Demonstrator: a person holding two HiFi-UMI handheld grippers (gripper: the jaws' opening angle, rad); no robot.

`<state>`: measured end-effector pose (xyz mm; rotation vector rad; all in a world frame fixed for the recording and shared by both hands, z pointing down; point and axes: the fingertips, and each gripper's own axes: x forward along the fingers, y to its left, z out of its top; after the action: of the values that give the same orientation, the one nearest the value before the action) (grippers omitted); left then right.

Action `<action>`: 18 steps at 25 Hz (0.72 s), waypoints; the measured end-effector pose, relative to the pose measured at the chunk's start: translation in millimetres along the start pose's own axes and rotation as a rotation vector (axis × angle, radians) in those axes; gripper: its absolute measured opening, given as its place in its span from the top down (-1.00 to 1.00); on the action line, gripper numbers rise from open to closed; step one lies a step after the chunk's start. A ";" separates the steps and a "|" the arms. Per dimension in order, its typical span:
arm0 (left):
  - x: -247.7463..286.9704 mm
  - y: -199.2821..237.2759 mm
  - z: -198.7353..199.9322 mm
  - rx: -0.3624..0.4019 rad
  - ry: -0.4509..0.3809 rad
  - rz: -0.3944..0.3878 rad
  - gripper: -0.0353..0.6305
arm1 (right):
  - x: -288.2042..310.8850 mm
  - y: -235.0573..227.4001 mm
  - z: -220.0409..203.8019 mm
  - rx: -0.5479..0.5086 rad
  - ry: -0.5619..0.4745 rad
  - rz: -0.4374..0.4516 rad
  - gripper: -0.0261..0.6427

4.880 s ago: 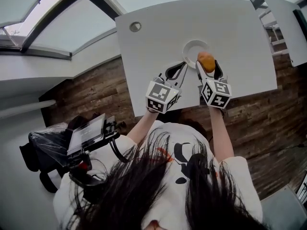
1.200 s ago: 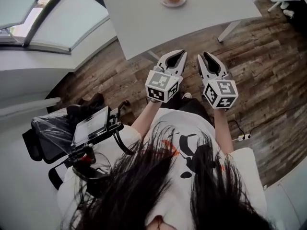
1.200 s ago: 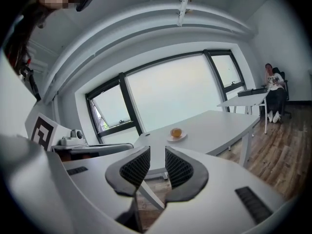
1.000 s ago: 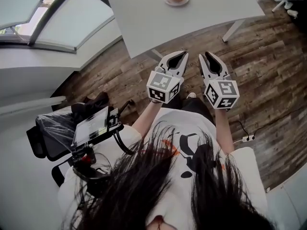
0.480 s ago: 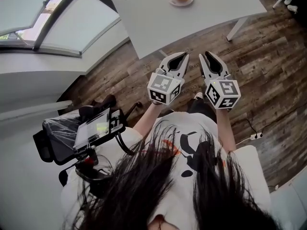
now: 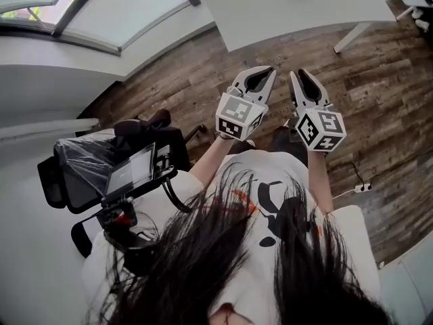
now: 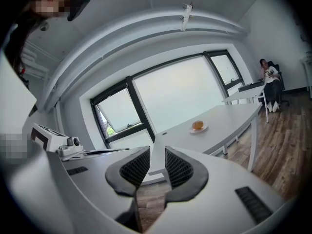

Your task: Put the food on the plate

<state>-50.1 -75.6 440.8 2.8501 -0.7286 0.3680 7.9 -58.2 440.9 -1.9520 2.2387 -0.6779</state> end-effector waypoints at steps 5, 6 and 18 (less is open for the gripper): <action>-63.1 3.5 -15.3 0.004 -0.029 -0.009 0.88 | -15.8 59.3 -27.3 -0.011 -0.013 -0.004 0.61; -76.6 3.3 -19.5 0.005 -0.034 -0.011 0.88 | -20.5 71.4 -34.1 -0.013 -0.016 -0.006 0.61; -119.1 -10.5 -42.7 -0.051 -0.045 -0.026 0.88 | -51.9 114.5 -67.8 -0.031 0.030 -0.016 0.61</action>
<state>-154.4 -3.5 447.0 2.8255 -0.6975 0.2775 -112.1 19.0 446.3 -1.9890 2.2671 -0.6823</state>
